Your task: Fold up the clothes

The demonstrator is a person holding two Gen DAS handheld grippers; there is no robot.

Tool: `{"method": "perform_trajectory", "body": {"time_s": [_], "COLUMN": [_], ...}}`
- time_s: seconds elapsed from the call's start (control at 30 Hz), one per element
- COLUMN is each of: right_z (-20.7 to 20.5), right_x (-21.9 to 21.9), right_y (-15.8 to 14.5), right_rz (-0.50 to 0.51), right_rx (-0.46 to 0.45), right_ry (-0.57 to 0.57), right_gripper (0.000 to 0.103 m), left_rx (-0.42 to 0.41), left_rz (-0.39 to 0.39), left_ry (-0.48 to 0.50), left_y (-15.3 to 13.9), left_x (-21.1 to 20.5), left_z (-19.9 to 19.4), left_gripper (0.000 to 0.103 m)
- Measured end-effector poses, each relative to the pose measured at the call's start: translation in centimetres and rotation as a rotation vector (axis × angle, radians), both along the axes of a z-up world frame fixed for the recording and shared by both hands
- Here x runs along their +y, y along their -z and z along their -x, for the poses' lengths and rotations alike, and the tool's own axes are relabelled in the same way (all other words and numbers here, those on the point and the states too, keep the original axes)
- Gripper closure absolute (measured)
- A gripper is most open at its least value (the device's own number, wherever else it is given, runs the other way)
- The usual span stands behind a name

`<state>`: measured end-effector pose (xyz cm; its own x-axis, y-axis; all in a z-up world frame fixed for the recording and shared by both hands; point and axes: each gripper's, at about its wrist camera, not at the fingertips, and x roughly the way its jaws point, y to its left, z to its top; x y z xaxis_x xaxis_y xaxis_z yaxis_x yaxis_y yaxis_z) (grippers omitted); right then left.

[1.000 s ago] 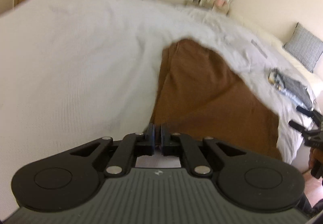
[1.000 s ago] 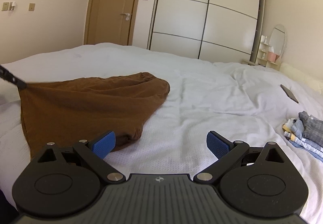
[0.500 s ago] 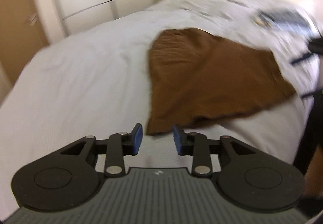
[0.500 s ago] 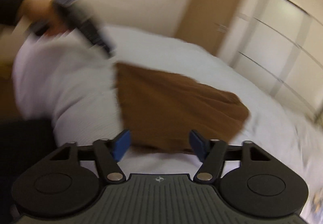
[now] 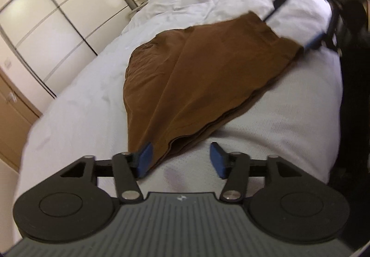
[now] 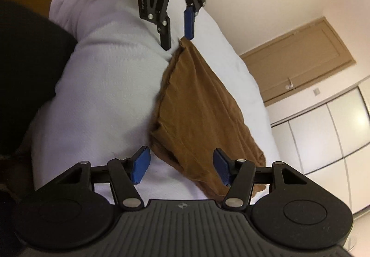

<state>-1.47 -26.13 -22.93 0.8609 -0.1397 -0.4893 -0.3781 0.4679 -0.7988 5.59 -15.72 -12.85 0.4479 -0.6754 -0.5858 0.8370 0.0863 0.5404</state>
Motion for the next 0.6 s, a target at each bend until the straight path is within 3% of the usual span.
{"method": "perform_trajectory", "body": {"time_s": [0.17,0.23,0.3,0.6], "right_z": [-0.9,-1.5,-2.0,-0.8], "right_x": [-0.5,-0.3,-0.2,-2.2], "right_y": [0.9,0.9,0.3,-5.8], "right_rz": [0.042,0.028,-0.005,-0.195], "right_rx": [-0.013,-0.022,-0.025,-0.150], "right_ry": [-0.050,-0.067,-0.069,-0.006], "right_gripper": [0.056,0.070,0.103,0.102], "left_rx": [-0.128,-0.184,-0.251,-0.431], "left_rz": [-0.064,-0.084,-0.109,-0.170], "left_ry": [0.063,0.089,0.118,0.186], "left_y": [1.0,1.5,2.2,3.9], "left_x": [-0.4,-0.8,-1.3,-4.2], "left_z": [0.8,1.4,1.9,1.3], "left_gripper": [0.043,0.041,0.039,0.036]}}
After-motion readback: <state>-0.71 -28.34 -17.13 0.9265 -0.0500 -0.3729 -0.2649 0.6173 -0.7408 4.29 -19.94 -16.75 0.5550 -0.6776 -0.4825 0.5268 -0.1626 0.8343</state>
